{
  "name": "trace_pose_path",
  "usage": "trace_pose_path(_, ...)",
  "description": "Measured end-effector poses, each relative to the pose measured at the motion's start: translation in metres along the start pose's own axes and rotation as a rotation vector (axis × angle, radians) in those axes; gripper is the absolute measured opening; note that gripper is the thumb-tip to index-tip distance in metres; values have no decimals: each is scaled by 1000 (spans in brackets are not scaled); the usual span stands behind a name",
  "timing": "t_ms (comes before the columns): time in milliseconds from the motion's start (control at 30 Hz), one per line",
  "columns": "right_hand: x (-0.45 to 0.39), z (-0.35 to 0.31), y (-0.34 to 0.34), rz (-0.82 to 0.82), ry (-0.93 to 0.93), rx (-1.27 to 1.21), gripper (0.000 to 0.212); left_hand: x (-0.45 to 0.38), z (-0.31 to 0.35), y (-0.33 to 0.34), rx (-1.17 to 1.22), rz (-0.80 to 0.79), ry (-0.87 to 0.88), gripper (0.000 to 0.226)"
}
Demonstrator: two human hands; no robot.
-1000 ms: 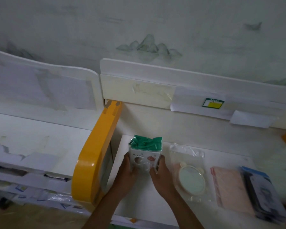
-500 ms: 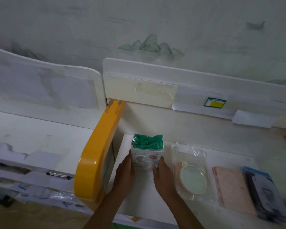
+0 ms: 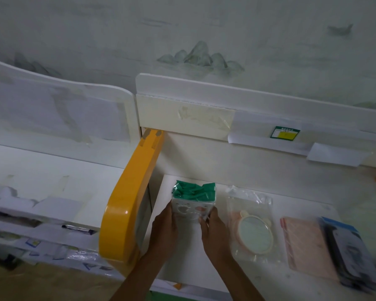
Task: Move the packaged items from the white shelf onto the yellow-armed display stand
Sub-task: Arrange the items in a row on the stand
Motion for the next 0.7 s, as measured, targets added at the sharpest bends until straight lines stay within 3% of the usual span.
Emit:
trace_pose_path(167, -8, 3, -5, 10, 19, -72, 15, -11, 1, -6, 33, -24, -42, 22)
trace_pose_path(367, -4, 14, 11, -187, 150, -95, 14, -21, -19, 5, -59, -206, -186, 24)
trace_pose_path(700, -10, 24, 17, -259, 251, -55, 21, -20, -22, 1, -173, -97, -232, 27)
Point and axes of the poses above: each hand's wrist, its own x-axis away from the middle knuckle, its own y-axis out of the palm, z = x × y, the point moved 8 cm from there along -x, towards the middle knuckle, and after that the axes turned 6 degrees about -y, right-handed, at the moved point
